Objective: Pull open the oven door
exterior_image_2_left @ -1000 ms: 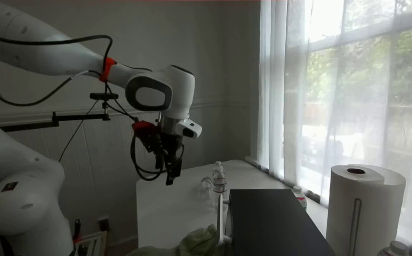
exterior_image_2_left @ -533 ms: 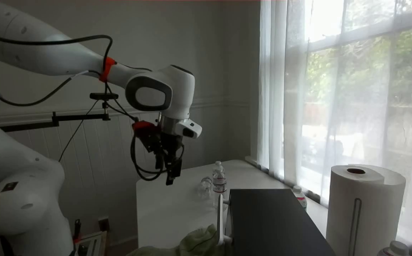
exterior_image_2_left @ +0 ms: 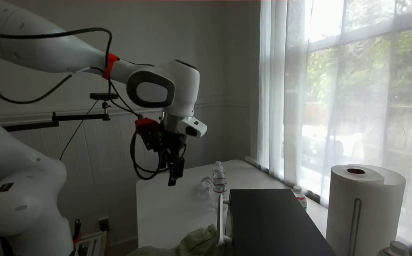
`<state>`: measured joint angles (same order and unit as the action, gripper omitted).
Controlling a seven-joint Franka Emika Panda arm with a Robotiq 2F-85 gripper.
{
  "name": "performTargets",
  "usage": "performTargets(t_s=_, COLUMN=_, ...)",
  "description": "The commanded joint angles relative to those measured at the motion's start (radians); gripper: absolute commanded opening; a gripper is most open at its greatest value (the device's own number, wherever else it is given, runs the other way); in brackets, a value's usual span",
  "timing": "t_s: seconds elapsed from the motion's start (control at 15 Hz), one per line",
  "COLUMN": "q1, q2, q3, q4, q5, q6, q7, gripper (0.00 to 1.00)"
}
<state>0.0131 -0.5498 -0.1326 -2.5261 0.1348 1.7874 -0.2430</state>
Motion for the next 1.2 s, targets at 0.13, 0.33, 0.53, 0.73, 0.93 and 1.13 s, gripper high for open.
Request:
performTargets(t_s=0.13, q1=-0.083, q2=0.078, q3=-0.016, q4=0.109, q5=-0.020, q6=0.009, q7=0.055, gripper=0.75)
performTargets(t_s=0.33, q1=-0.111, q2=0.125, q3=-0.017, q4=0.140, q5=-0.025, q6=0.065, q7=0.091, gripper=0.59)
performTargets(t_s=0.53, q1=-0.129, q2=0.179, q3=-0.015, q4=0.161, q5=-0.032, q6=0.141, q7=0.123, gripper=0.38)
performTargets(t_s=0.73, q1=-0.137, q2=0.226, q3=-0.021, q4=0.170, q5=-0.019, q6=0.241, q7=0.143, gripper=0.18)
performTargets(t_s=0.93, q1=-0.147, q2=0.277, q3=-0.027, q4=0.179, q5=-0.026, q6=0.328, q7=0.168, gripper=0.01)
performTargets(t_s=1.13, q1=-0.156, q2=0.316, q3=-0.027, q4=0.183, q5=-0.038, q6=0.369, q7=0.188, gripper=0.00)
